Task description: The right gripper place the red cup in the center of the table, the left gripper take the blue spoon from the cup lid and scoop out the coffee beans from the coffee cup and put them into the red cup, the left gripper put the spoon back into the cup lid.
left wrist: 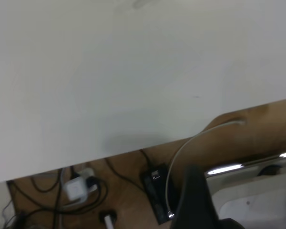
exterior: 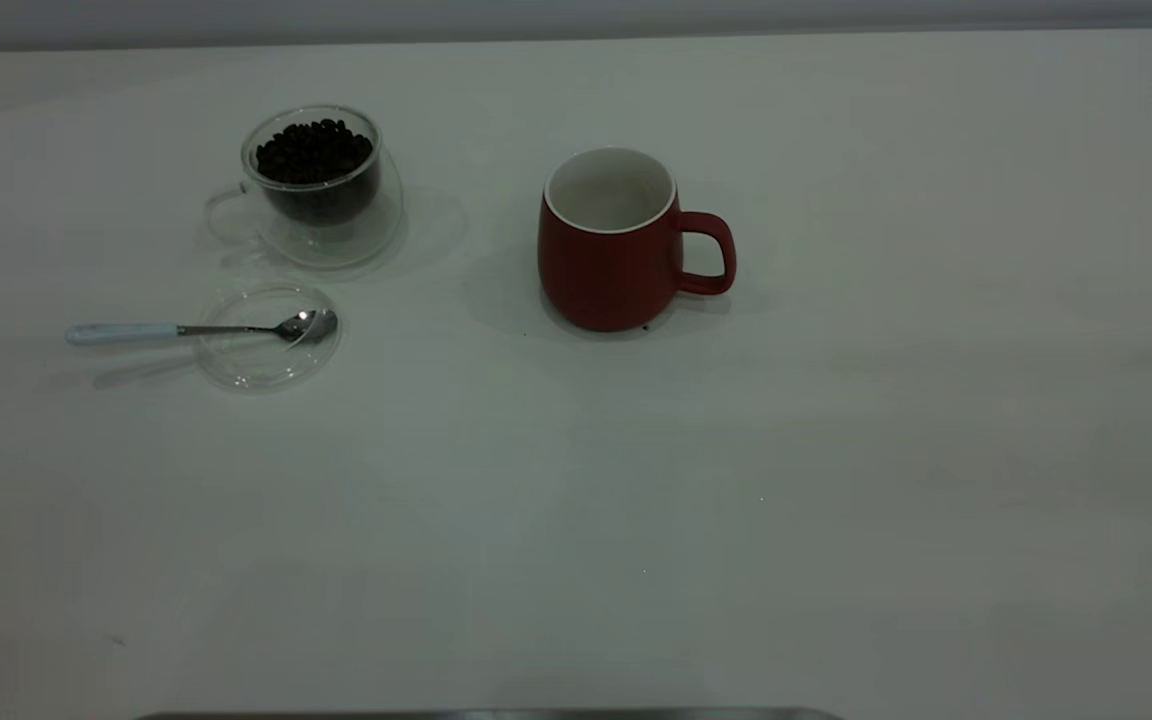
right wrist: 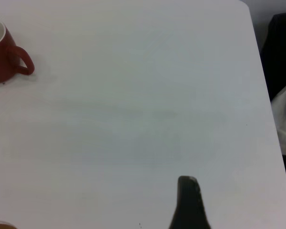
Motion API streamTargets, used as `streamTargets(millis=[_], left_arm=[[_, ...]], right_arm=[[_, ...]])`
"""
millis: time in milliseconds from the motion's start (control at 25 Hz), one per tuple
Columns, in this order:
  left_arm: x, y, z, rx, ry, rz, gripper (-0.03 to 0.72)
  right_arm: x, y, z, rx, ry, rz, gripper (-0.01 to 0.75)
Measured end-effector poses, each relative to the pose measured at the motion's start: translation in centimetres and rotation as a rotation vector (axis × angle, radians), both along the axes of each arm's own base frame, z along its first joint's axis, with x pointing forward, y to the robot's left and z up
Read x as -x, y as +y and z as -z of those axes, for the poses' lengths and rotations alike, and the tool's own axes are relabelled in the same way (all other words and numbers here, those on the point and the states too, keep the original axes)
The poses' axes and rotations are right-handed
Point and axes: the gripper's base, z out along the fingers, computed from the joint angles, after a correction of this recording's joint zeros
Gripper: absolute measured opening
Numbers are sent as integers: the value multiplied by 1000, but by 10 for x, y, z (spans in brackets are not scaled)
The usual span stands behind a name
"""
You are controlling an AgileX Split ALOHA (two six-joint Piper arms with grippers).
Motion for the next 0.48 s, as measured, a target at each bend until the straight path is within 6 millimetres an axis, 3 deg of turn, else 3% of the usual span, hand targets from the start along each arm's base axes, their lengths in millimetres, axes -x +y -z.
streamTargets(millis=[360,480], left_arm=[[31,3,44,34,-43,-52,586],[35,3,46,46,-63,-69,586]], right_arm=[[0,0,0,0,0,0,588],[0,0,0,0,0,0,588]])
